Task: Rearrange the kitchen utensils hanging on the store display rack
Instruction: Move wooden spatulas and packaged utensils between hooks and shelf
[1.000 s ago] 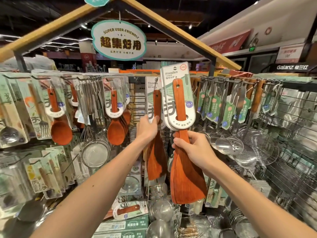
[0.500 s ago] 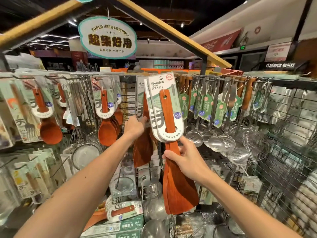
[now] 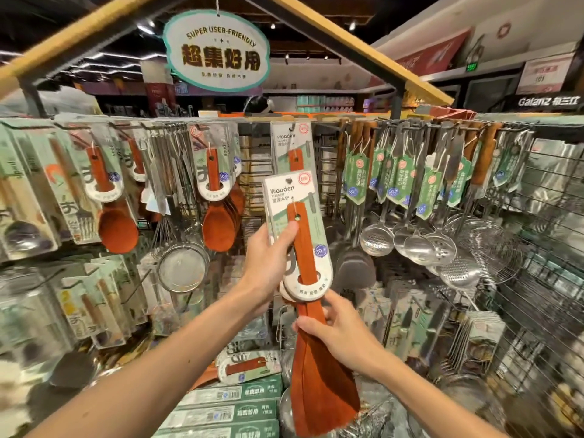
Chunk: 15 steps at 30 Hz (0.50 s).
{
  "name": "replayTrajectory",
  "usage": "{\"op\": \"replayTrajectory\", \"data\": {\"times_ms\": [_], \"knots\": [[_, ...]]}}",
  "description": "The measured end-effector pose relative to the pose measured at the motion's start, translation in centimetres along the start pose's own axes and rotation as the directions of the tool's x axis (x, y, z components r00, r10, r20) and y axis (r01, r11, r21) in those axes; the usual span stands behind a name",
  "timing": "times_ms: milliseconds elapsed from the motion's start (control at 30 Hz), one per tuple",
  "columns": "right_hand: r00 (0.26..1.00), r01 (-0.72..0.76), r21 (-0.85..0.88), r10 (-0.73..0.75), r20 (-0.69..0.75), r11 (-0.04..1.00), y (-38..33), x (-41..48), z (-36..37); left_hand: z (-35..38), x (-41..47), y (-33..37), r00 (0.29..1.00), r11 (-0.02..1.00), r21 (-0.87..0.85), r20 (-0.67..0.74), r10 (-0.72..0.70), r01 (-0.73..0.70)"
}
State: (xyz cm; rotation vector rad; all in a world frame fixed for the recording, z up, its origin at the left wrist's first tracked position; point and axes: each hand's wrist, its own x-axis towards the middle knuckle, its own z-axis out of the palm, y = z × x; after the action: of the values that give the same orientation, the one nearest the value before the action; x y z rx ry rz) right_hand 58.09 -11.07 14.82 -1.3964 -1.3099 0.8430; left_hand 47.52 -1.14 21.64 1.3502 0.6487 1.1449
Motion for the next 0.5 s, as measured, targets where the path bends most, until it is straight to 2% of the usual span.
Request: {"op": "replayTrajectory", "data": {"times_ms": [167,300,500], "knots": [[0.998,-0.046,-0.008,0.046,0.033,0.999,1.0,-0.3,1.0,-1.3,-1.0,-2.1,0.999,1.0,0.012,-0.039,0.0,0.001],[0.993,-0.034,0.104,0.045,-0.107,0.994,-0.2,0.5,1.0,-2.0,-1.9,-3.3,0.998,0.998,0.039,-0.045,-0.041,0.043],[0.971,0.04,0.082,-0.019,-0.237,0.996,-0.3,1.6,1.5,-2.7,-2.1,-3.5,0.992,0.995,0.045,-0.096,-0.081,0.086]]}}
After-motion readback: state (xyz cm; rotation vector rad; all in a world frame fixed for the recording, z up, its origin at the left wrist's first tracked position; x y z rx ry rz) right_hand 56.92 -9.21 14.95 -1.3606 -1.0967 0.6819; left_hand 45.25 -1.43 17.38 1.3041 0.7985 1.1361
